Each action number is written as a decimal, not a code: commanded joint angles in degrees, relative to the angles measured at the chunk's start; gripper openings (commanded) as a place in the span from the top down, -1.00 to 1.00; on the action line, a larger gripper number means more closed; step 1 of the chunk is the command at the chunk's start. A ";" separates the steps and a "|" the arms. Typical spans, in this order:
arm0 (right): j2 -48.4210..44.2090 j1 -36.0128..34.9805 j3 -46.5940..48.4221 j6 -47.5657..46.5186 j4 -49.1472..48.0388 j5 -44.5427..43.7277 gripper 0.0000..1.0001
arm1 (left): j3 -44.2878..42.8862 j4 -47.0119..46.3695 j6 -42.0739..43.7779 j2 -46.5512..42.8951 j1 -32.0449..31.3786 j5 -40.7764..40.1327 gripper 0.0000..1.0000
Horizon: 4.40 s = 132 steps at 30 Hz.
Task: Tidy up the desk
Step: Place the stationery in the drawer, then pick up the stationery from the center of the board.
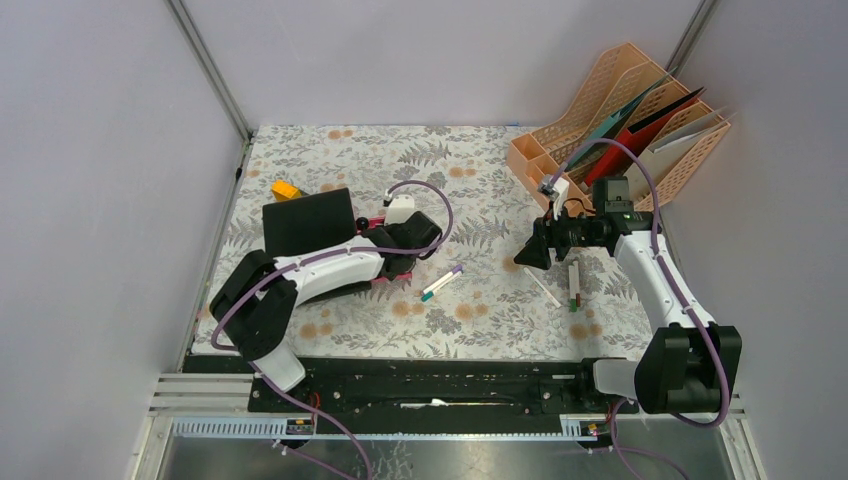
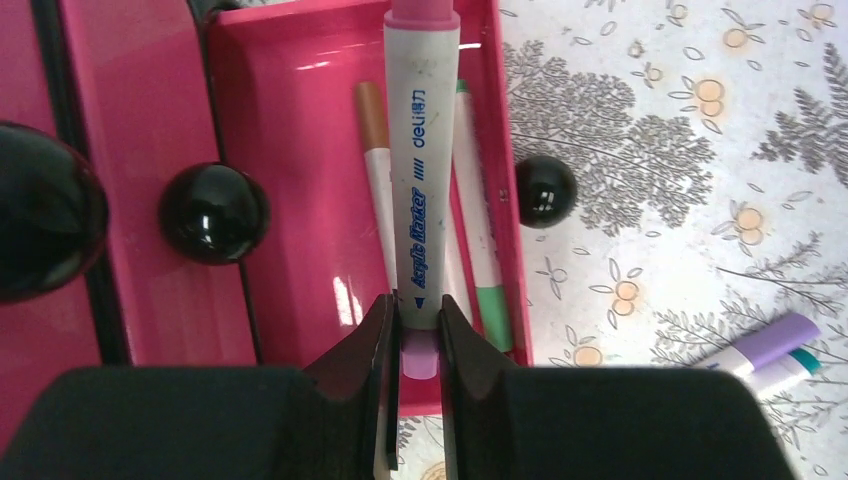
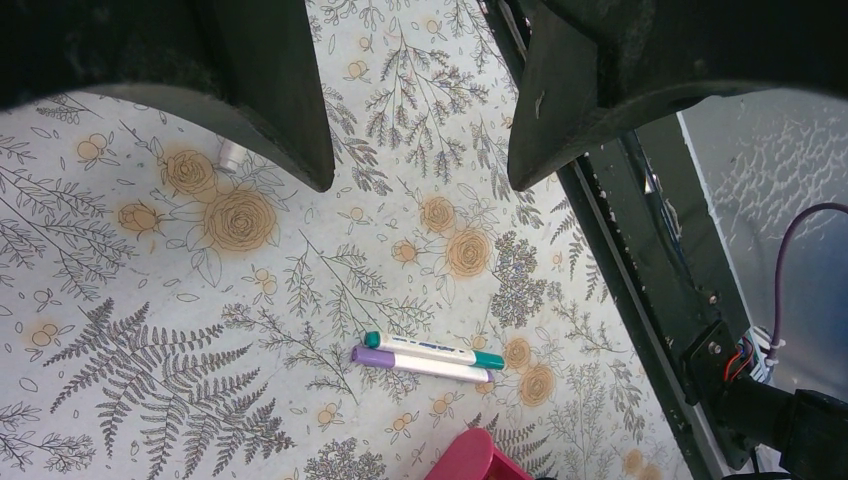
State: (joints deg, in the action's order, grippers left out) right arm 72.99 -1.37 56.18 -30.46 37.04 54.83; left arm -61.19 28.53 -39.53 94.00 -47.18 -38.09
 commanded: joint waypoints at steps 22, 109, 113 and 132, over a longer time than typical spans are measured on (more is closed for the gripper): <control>-0.92 0.05 1.56 -1.21 0.63 -0.69 -0.42 | -2.31 0.12 -0.02 1.16 2.09 -0.81 0.19; 16.93 -9.17 0.96 1.32 -2.67 -26.12 1.00 | 32.26 -85.31 -12.95 -13.30 4.43 65.91 -0.98; 14.01 -5.42 1.79 1.34 -0.82 -14.37 1.00 | 30.90 -86.55 -13.54 -9.45 2.39 65.76 -0.98; 10.27 3.74 2.62 1.34 3.04 19.88 1.00 | 20.59 -95.26 -14.36 9.62 -9.47 55.63 -0.97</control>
State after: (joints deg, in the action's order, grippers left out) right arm 85.12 2.31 56.51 -29.08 38.30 66.67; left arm -37.85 -59.13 -52.82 101.32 -55.59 21.67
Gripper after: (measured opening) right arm 0.210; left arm 0.987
